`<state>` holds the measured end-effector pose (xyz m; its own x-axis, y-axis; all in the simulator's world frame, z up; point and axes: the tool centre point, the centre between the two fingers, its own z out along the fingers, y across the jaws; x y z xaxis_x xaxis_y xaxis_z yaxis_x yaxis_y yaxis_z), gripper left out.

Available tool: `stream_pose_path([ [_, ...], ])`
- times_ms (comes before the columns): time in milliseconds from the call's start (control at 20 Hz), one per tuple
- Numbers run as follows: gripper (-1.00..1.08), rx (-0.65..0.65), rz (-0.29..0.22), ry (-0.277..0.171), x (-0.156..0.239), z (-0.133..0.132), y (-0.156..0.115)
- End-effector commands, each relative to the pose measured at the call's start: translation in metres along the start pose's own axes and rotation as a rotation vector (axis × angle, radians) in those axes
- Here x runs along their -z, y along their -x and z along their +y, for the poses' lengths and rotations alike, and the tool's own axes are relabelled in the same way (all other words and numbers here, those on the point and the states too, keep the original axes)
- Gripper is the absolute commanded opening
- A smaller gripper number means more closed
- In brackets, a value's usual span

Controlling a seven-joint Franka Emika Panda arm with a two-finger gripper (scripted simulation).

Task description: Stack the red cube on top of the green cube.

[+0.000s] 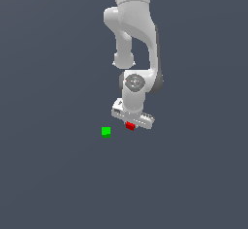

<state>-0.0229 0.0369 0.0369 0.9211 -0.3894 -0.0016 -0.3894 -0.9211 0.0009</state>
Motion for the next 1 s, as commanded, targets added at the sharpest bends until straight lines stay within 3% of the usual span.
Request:
stream_pose_path([
  [0,-1.0,0.0,0.002,-0.001,0.013,0.0,0.0],
  [500,-1.0,-0.001,0.002,-0.001,0.074,0.0,0.0],
  [950,-1.0,0.0,0.002,-0.001,0.08,0.003,-0.003],
])
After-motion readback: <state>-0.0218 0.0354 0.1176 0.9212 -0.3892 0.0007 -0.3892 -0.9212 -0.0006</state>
